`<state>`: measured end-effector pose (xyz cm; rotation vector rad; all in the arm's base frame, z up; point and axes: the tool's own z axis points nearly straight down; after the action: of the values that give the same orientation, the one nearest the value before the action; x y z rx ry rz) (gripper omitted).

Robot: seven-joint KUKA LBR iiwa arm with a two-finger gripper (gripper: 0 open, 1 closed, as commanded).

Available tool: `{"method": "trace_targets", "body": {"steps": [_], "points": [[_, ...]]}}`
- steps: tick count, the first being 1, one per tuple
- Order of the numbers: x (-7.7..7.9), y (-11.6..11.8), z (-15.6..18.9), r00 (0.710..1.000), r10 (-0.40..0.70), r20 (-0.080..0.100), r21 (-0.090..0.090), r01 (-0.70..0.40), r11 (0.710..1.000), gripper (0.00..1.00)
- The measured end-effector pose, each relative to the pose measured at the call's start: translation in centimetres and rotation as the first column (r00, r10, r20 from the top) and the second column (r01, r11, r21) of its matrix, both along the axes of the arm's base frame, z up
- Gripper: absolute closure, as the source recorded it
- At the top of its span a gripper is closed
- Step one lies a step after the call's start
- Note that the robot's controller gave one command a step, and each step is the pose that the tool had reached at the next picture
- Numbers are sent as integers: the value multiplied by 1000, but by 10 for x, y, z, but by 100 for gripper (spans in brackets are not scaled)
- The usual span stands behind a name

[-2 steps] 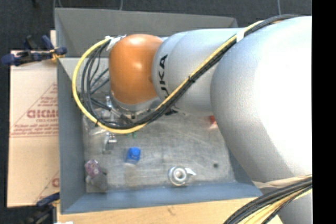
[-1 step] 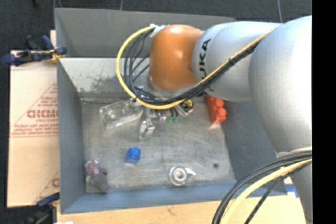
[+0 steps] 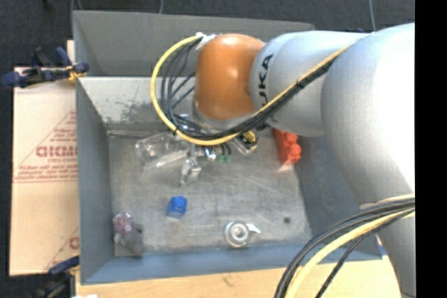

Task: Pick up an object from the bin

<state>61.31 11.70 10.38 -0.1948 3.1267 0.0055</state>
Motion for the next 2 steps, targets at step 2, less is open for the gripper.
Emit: {"method": "trace_targets", "body": {"steps": [2], "points": [[-15,-4,96,1000,-7,-2,-2,7,1000,100]]}}
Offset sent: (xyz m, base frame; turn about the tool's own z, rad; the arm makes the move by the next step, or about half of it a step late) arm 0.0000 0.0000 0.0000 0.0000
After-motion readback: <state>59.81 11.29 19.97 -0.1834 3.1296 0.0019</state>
